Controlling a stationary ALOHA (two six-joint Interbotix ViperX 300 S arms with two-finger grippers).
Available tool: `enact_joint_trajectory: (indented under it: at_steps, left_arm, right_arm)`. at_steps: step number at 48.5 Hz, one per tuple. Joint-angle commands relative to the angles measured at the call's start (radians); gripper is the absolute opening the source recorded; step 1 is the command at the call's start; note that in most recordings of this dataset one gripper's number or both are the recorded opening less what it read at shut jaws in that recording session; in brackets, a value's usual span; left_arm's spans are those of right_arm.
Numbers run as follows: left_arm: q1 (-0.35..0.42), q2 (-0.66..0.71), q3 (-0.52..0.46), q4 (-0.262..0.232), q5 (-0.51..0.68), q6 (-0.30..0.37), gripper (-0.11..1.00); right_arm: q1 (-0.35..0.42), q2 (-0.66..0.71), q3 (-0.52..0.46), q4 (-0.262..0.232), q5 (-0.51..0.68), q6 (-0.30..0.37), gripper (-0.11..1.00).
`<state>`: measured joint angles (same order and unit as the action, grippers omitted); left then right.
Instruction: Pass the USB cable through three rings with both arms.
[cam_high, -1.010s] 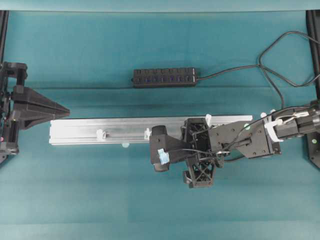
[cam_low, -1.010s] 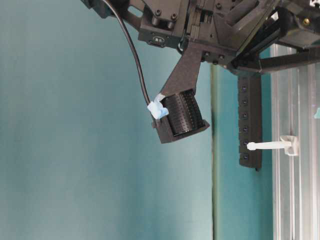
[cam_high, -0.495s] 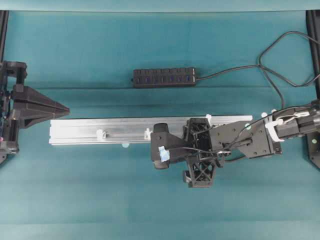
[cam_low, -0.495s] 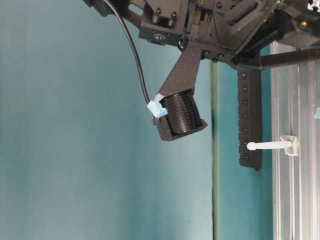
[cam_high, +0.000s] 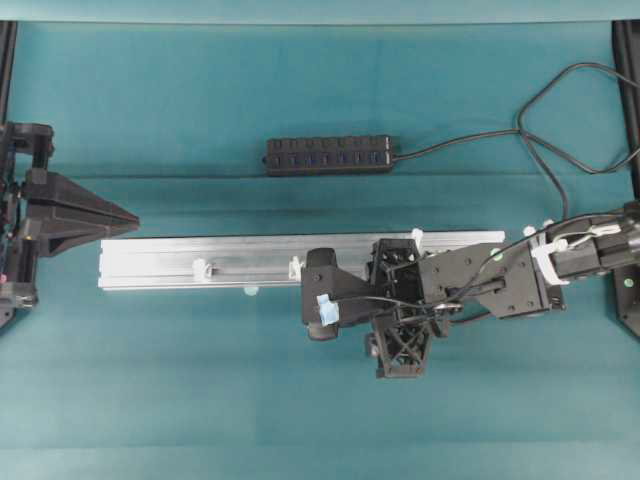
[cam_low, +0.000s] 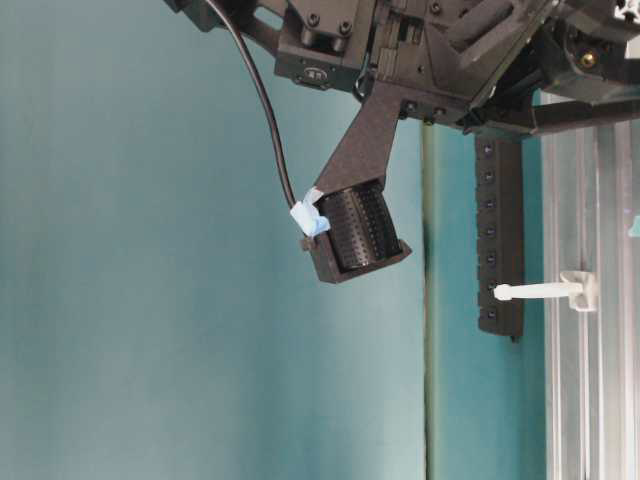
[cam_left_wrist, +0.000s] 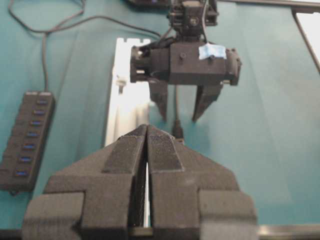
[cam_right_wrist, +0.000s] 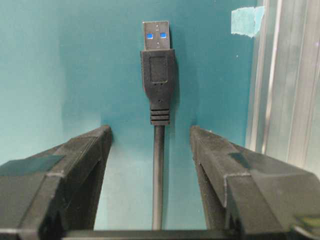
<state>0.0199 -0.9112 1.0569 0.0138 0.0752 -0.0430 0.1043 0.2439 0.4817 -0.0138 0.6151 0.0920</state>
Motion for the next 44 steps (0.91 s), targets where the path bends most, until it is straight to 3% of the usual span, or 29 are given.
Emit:
enact_joint_trajectory:
  at_steps: [1, 20, 36, 44]
  left_arm:
    - [0.0, 0.003, -0.028, 0.0, -0.005, 0.0, 0.02]
    - [0.002, 0.003, -0.032, 0.002, -0.005, -0.002, 0.02]
    - [0.0, 0.003, -0.037, 0.0, 0.006, 0.0, 0.02]
    - [0.0, 0.003, -0.037, 0.002, 0.009, 0.0, 0.02]
  right_arm:
    - [-0.012, 0.025, 0.009, -0.005, 0.017, 0.009, 0.19]
    - [-0.014, 0.006, 0.002, -0.005, 0.044, 0.008, 0.15]
    - [-0.015, -0.012, -0.003, -0.005, 0.054, 0.006, -0.07]
    - [-0.015, -0.014, -0.002, -0.005, 0.054, 0.005, -0.08]
